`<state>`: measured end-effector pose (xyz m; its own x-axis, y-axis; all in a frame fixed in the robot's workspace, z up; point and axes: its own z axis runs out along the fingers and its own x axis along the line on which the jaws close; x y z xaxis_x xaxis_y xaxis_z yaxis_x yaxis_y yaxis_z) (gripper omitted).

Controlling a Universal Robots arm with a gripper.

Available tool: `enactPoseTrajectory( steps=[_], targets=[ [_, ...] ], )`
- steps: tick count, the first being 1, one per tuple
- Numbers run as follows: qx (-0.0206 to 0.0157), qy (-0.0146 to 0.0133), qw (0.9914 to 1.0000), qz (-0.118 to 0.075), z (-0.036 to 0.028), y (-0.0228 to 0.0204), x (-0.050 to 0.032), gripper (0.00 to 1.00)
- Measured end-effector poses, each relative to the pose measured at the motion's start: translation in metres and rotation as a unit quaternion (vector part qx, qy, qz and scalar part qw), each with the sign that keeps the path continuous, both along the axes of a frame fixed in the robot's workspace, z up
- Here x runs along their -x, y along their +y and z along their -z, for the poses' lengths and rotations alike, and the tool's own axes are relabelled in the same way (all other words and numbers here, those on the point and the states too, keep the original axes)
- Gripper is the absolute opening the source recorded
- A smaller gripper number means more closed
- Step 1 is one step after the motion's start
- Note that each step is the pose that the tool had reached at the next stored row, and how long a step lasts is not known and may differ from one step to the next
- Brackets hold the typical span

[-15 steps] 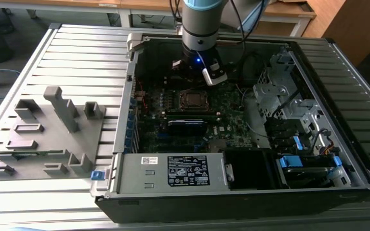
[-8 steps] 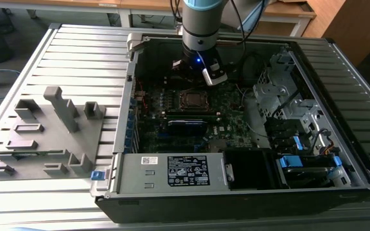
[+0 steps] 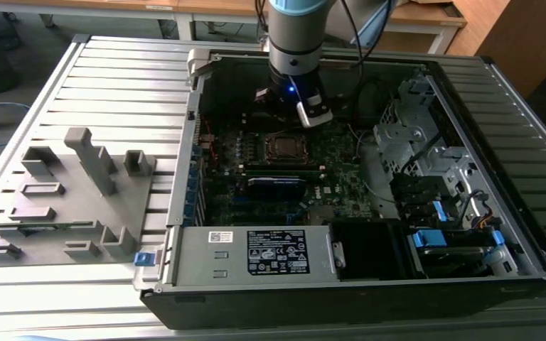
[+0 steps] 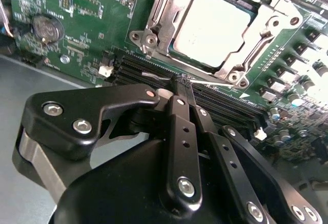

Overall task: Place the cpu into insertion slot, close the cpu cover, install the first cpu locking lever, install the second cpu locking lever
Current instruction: 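Install the first cpu locking lever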

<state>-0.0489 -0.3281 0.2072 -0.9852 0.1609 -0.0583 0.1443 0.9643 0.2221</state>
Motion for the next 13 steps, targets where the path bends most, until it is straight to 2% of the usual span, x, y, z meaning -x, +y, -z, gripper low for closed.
enactPoseTrajectory(
  steps=[6, 13],
  targets=[
    [0.0000, -0.0007, 0.99936, 0.036, 0.0008, 0.0000, 0.0000, 0.11],
    [-0.0001, -0.0008, 0.99895, 0.046, 0.0011, 0.0009, 0.0030, 0.11]
  ],
)
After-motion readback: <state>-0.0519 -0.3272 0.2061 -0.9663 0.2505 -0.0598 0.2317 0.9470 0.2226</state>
